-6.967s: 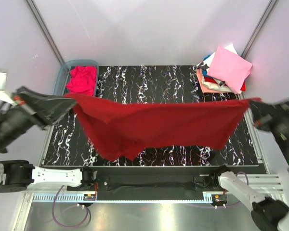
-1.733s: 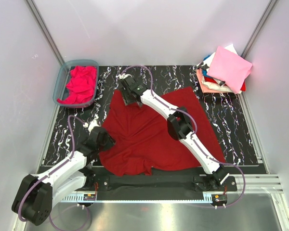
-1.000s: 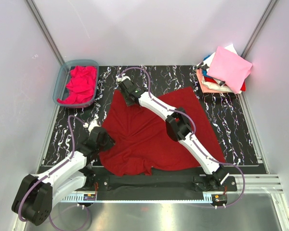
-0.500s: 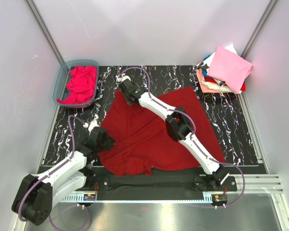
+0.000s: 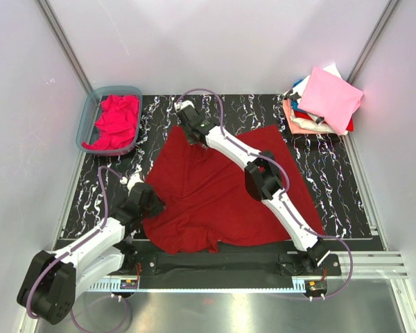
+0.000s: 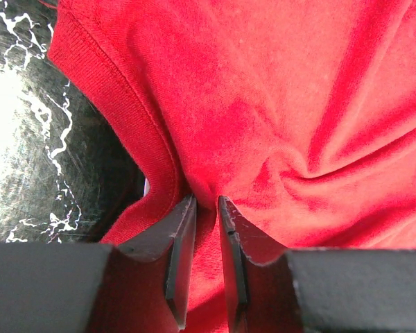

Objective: Fold and stack the t-shirts
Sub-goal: Flatten the tshirt out

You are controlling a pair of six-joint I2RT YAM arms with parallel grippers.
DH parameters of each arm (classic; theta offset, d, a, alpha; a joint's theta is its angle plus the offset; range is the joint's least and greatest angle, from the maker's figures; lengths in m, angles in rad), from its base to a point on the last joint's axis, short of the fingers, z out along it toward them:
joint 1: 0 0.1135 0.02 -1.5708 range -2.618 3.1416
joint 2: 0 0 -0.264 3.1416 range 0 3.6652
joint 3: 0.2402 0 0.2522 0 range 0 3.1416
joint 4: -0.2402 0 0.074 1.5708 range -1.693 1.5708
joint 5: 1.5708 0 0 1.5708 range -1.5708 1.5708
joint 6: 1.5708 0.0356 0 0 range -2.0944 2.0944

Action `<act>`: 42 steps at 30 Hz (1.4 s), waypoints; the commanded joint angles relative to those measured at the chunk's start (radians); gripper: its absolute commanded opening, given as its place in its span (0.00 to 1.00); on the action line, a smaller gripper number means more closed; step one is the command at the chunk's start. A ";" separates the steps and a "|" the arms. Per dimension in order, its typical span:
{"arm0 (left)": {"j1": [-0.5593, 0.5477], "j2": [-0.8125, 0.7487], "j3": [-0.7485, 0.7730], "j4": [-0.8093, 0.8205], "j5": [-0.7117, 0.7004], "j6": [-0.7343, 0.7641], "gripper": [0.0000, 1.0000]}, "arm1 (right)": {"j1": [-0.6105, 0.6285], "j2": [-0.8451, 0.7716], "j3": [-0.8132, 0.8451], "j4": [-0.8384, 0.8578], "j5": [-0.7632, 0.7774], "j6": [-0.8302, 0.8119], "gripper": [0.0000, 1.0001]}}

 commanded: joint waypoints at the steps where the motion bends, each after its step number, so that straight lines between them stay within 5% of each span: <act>1: 0.003 0.014 -0.008 -0.007 0.012 0.002 0.25 | -0.018 -0.094 -0.008 0.014 -0.016 0.007 0.12; 2: 0.003 0.014 -0.008 -0.007 0.012 0.002 0.25 | -0.025 -0.097 -0.012 0.014 -0.030 0.009 0.04; 4: 0.003 0.016 -0.006 -0.007 0.012 0.004 0.25 | -0.033 -0.099 -0.021 0.017 -0.031 0.019 0.02; 20: 0.003 0.025 0.008 -0.039 -0.006 -0.007 0.25 | -0.265 0.039 0.113 0.095 -0.152 0.059 0.06; 26: 0.003 -0.018 0.190 -0.158 -0.096 0.039 0.29 | -0.275 0.073 0.102 0.219 -0.188 0.081 0.09; 29: 0.002 0.037 0.279 -0.213 -0.126 0.068 0.33 | -0.281 0.125 0.146 0.262 -0.165 0.108 0.32; 30: 0.003 0.051 0.300 -0.224 -0.128 0.083 0.36 | -0.285 0.139 0.181 0.268 -0.160 0.121 0.71; 32: 0.002 0.066 0.342 -0.242 -0.120 0.096 0.47 | -0.295 0.143 0.194 0.268 -0.154 0.127 0.97; 37: 0.003 0.078 0.415 -0.212 -0.079 0.183 0.69 | -0.338 -0.051 0.040 0.259 -0.102 0.112 1.00; 42: 0.009 0.358 0.671 -0.141 0.016 0.318 0.70 | -0.348 -0.290 -0.175 0.287 -0.037 0.064 1.00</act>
